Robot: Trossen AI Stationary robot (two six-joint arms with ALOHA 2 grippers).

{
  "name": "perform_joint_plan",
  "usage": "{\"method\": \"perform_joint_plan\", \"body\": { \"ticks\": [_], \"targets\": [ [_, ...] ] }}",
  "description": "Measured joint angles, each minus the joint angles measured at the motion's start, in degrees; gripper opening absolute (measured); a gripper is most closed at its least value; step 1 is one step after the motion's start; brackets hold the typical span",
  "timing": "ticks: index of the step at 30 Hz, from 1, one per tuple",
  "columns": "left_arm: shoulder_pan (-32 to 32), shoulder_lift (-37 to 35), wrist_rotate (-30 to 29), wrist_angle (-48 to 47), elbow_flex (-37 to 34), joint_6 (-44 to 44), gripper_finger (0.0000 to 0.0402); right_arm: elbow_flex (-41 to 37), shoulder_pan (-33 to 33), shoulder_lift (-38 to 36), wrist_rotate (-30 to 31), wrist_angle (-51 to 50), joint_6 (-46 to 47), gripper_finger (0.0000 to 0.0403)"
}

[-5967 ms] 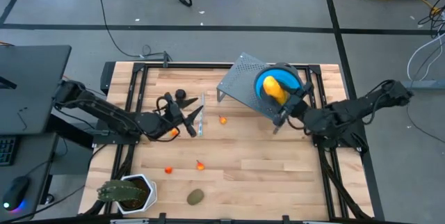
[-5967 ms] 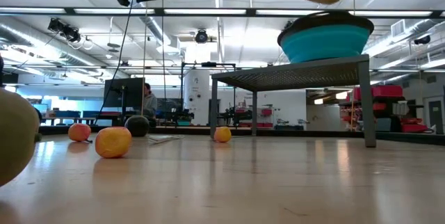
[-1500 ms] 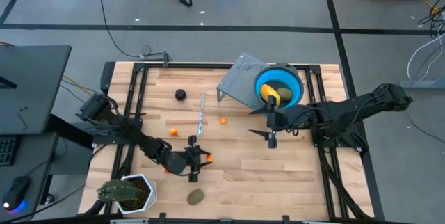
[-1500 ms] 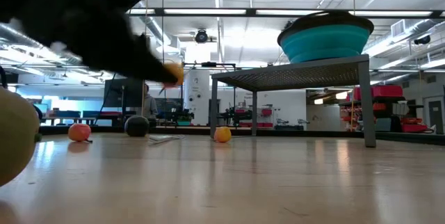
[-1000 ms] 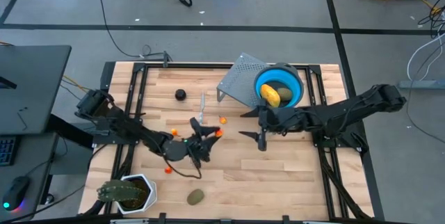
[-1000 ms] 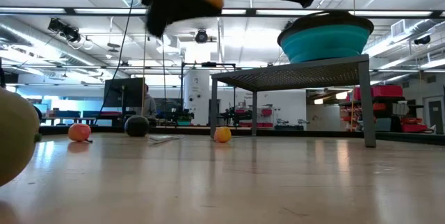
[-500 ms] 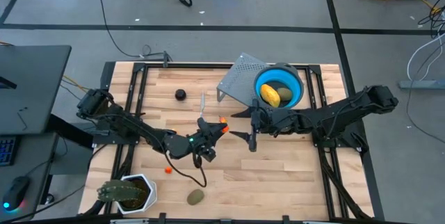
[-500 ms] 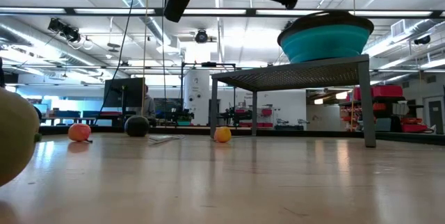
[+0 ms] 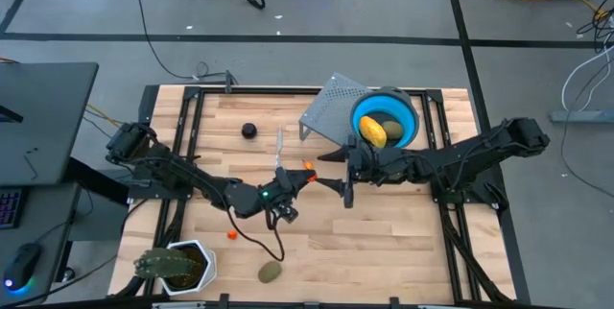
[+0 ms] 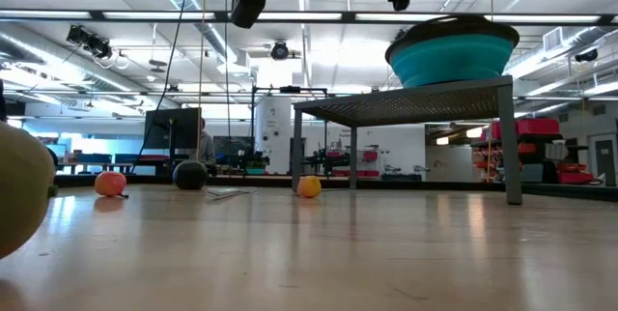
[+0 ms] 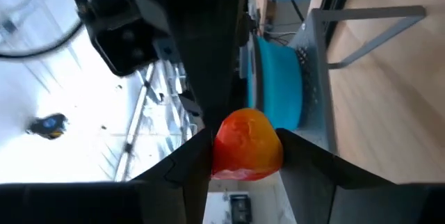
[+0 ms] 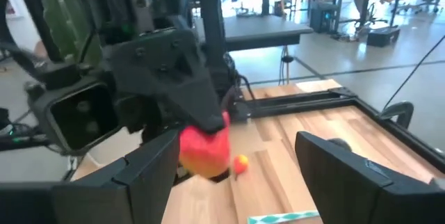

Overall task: Pick & Place Fruit
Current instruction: Put the yellow peach in the blue strainer bowl on the shelf

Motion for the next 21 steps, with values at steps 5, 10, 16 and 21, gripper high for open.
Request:
{"method": "perform_joint_plan", "body": {
  "ticks": [5, 10, 16, 21],
  "targets": [
    [0.35, 0.0, 3.69, 0.7, 0.25, 2.82, 0.0161, 0.02, 0.05, 2.0, -1.44, 4.08, 0.0, 0.0295],
    [0.68, 0.0, 3.57, 0.77, 0.85, 1.42, 0.0162, 0.02, -0.04, 4.75, -1.51, 5.03, 0.0, 0.0295],
    [0.61, 0.0, 2.31, -0.38, 0.83, 1.38, 0.0161, 0.02, -0.11, 5.03, -1.42, 7.77, -1.31, 0.0295],
    [0.63, 0.0, 1.47, -0.16, 0.83, 1.4, 0.0162, 0.02, -0.11, 5.03, -1.42, 7.42, -1.51, 0.0278]
  ]
}}
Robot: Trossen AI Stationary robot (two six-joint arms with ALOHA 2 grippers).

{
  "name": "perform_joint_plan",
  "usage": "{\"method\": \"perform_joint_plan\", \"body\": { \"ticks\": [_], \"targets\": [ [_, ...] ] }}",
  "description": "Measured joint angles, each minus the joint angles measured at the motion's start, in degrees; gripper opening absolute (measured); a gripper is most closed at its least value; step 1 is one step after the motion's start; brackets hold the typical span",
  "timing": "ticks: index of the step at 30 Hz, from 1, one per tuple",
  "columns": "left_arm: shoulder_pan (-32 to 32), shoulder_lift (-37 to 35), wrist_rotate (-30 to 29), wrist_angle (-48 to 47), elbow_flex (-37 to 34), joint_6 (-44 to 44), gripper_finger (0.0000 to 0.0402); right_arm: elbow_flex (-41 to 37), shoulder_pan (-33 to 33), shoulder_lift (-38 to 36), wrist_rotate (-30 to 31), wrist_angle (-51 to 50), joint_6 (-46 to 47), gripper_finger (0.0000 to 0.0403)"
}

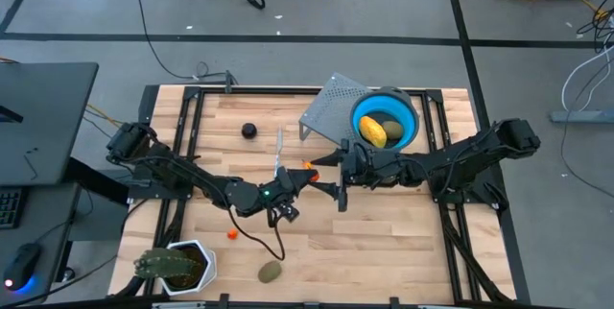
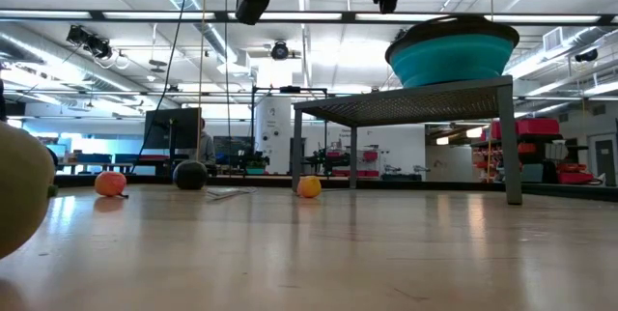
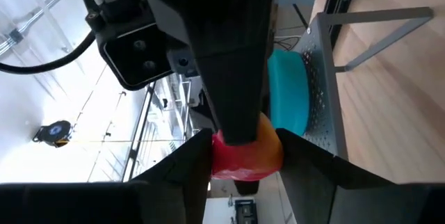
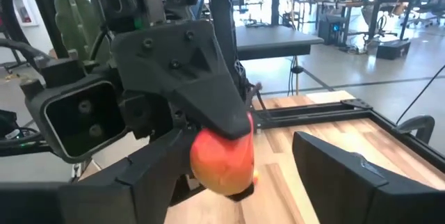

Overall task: Pick & Place Fruit
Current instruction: Put the yellow peach in the blue strainer bowl on the shelf

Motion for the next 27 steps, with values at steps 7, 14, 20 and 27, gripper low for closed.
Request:
{"method": "perform_joint_plan", "body": {
  "ticks": [7, 14, 20, 27],
  "targets": [
    [-0.11, 0.0, -0.19, -0.03, 0.0, -1.55, 0.0162, 0.0, -0.02, 0.0, 1.62, -0.97, -1.03, 0.0223],
    [-0.07, 0.0, 1.42, -0.7, -0.02, -5.13, 0.0164, 0.0, -0.17, 0.0, 1.57, -0.98, -1.55, 0.0165],
    [-0.48, 0.0, 3.39, -2.11, -0.02, -7.86, 0.0185, 0.0, -0.36, 0.0, 4.77, -1.3, -2.92, 0.0125],
    [-1.7, 0.0, 0.99, -2.06, -0.02, -10.58, 0.0221, 0.0, -0.76, -0.58, 8.53, -3.71, -5.43, 0.0118]
  ]
}}
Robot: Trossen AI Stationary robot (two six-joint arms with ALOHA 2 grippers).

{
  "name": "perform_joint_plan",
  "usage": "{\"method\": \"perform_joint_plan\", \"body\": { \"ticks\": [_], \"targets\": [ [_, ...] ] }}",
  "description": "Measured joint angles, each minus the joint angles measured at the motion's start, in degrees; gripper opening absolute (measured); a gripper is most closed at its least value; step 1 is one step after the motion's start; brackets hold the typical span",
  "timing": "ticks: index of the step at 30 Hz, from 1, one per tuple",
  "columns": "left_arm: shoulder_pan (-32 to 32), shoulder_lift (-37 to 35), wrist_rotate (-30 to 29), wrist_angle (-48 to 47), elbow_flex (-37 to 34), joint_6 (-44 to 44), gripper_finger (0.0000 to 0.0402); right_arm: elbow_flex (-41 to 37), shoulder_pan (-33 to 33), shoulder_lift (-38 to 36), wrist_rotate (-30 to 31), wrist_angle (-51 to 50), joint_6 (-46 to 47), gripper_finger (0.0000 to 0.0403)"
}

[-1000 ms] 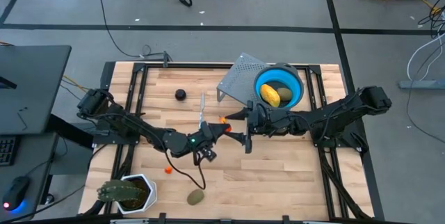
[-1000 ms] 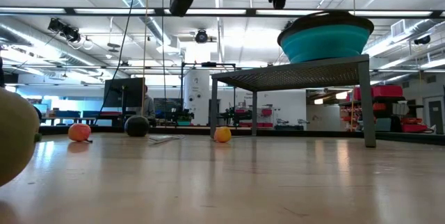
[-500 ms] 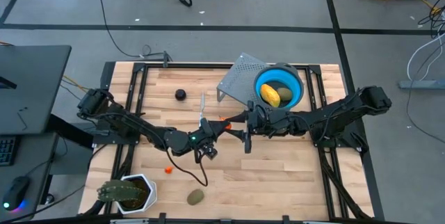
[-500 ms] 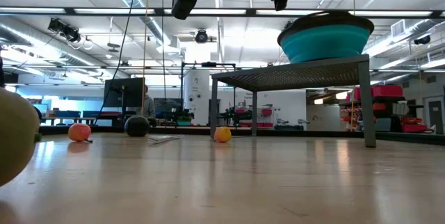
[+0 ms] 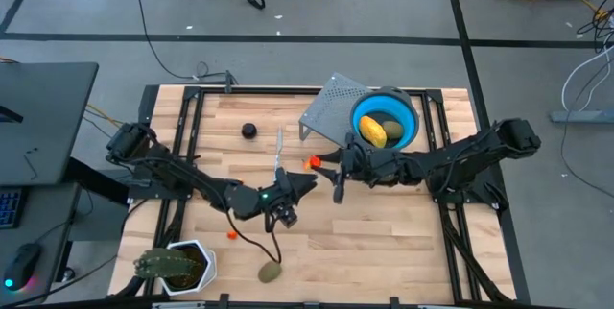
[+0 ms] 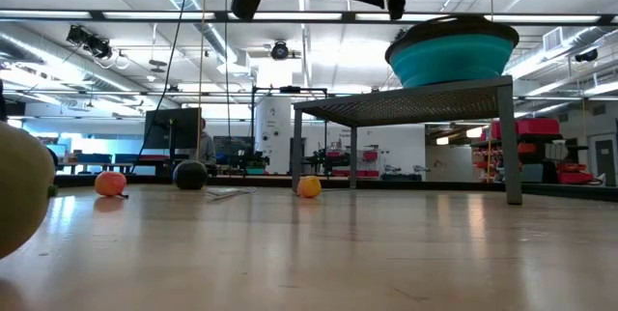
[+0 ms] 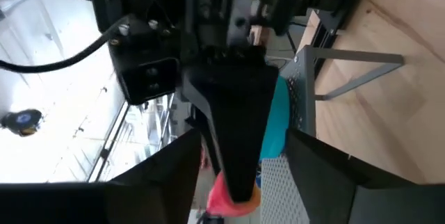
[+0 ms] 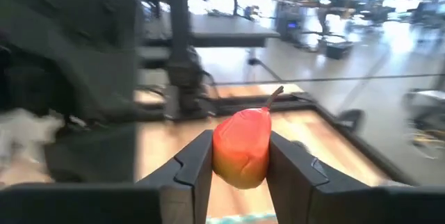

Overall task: Pick & Place Fruit
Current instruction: Put the yellow peach in the blue strainer bowl on the shelf

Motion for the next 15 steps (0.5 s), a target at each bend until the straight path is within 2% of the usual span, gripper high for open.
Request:
{"method": "perform_joint_plan", "body": {
  "ticks": [3, 8, 10, 15],
  "targets": [
    [-0.47, 0.0, -2.73, 0.26, -0.02, -5.83, 0.0229, 0.0, 0.07, -2.82, 5.73, -2.92, -3.52, 0.0118],
    [0.17, 0.0, -4.35, -0.71, -0.07, -32.2, 0.0231, 0.0, 0.11, -10.87, 12.12, -11.77, -6.84, 0.0119],
    [1.0, 0.0, -1.97, -4.94, -0.07, -41.48, 0.0229, 0.0, 0.05, -14.63, 15.02, -17.12, -7.09, 0.012],
    [4.06, 0.0, 9.78, -16.76, -0.09, -60.03, 0.0228, 0.0, -0.45, -23.88, 22.42, -34.28, -2.61, 0.0121]
  ]
}}
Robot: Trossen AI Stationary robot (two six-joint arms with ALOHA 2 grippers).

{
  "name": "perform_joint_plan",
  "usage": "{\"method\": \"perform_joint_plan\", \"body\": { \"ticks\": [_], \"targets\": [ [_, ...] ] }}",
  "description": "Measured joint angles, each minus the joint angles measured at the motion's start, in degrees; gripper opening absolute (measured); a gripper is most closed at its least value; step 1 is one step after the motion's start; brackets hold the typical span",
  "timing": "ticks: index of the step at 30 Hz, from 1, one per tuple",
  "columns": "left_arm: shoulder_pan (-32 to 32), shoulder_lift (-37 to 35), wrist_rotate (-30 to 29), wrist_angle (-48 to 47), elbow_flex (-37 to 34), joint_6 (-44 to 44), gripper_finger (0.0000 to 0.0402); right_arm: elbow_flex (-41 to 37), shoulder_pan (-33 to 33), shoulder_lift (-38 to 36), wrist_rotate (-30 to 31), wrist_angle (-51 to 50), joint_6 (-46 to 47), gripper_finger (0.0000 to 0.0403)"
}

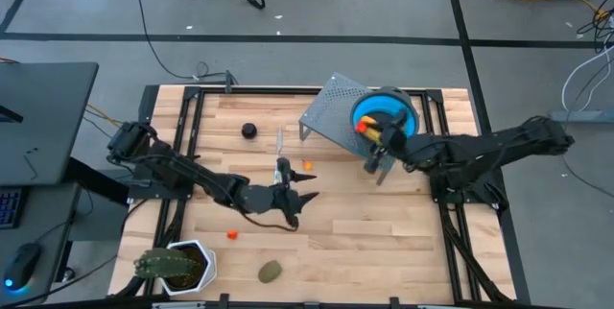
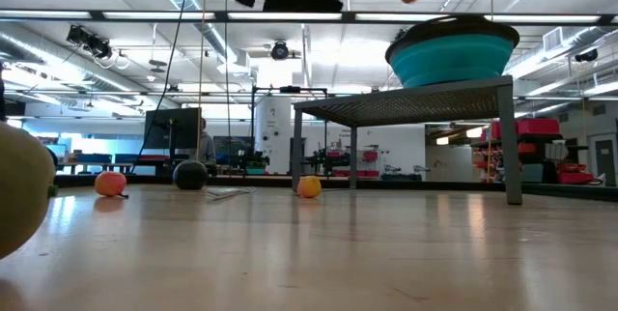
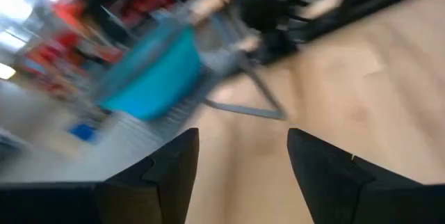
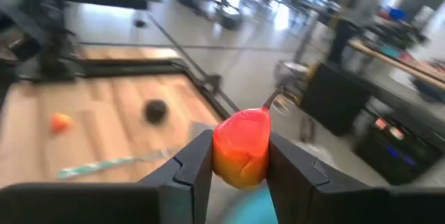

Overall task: Pick & Place Fruit
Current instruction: Put the yellow peach in the blue strainer bowl on the shelf

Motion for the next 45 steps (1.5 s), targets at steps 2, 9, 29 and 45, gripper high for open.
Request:
{"method": "perform_joint_plan", "body": {
  "ticks": [2, 9, 29, 45],
  "targets": [
    [1.58, 0.0, 4.69, -1.64, -0.58, -6.14, 0.0228, 0.0, -0.15, -3.22, 2.87, -6.71, 3.13, 0.0121],
    [6.51, 0.71, 19.52, 10.6, -5.74, -18.83, 0.0228, 0.0, -2.03, -10.21, 8.64, -24.94, 16.32, 0.0133],
    [10.06, 0.26, 15.87, 12.06, -9.97, -27.26, 0.0228, 0.0, -3.46, -11.3, 7.56, -28.13, 14.43, 0.0243],
    [10.34, 0.24, 14.28, 20.27, -20.83, -37.74, 0.0228, 0.0, -1.64, -7.67, -22.6, -15.06, 2.83, 0.0243]
  ]
}}
